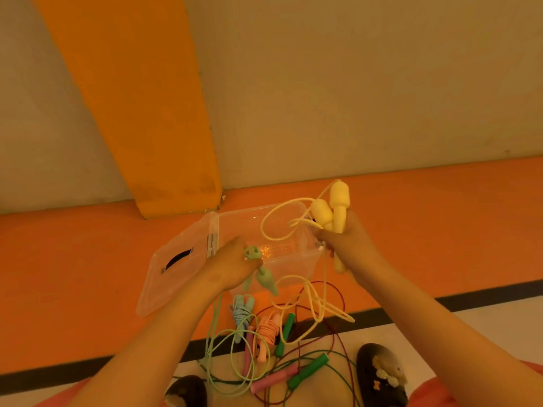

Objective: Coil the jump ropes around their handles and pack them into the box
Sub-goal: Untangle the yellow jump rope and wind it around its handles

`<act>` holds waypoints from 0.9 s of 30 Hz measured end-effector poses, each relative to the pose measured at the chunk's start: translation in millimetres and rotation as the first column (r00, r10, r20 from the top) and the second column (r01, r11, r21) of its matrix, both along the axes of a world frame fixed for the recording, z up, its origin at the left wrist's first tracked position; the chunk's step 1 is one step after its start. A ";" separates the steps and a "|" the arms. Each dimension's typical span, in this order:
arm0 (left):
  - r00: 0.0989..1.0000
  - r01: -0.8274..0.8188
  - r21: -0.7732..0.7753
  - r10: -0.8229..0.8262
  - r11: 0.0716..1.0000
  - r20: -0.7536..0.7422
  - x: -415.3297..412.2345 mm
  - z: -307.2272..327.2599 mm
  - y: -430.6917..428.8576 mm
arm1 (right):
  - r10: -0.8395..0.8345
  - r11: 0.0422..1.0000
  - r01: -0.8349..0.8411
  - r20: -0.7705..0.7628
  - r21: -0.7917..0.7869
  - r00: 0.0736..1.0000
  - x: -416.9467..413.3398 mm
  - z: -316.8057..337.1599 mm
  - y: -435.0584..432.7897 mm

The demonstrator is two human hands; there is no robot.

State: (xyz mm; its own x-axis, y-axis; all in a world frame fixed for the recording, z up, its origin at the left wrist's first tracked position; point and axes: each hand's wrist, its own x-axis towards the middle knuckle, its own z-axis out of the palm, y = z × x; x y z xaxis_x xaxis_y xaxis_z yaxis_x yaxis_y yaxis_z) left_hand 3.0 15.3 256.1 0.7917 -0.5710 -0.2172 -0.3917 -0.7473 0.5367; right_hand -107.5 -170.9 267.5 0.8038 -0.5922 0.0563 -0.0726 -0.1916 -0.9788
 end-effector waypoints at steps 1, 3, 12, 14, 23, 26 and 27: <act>1.000 0.009 0.039 -0.009 0.999 0.014 0.7 -3.5 -0.7 | 0.001 1.000 -0.002 0.025 0.008 1.000 -0.8 5.4 0.7; 0.998 0.042 0.072 -0.045 0.997 0.053 0.0 -9.9 -2.8 | 0.024 1.000 -0.024 0.080 0.003 0.997 -2.7 15.4 2.0; 0.943 0.331 -0.126 -0.333 0.935 0.005 -23.0 -49.1 -31.3 | 0.068 0.996 -0.077 0.202 0.036 0.977 -10.0 44.5 14.0; 0.938 0.342 -0.200 -0.347 0.918 0.010 -22.4 -52.4 -34.7 | 0.057 0.996 -0.069 0.220 0.049 0.974 -9.8 48.4 15.2; 0.964 0.247 -0.326 -0.266 0.912 -0.012 -16.8 -39.3 -33.6 | -0.060 0.998 0.064 0.191 -0.018 0.980 -6.5 39.6 -3.7; 0.982 0.092 -0.483 -0.158 0.871 -0.099 -14.8 -24.8 -25.3 | -0.087 0.970 0.107 0.101 -0.220 0.991 -8.6 30.6 -18.3; 0.983 0.037 -0.516 -0.123 0.856 -0.134 -14.4 -20.9 -21.8 | -0.097 0.947 0.099 0.021 -0.306 0.995 -8.7 24.8 -21.4</act>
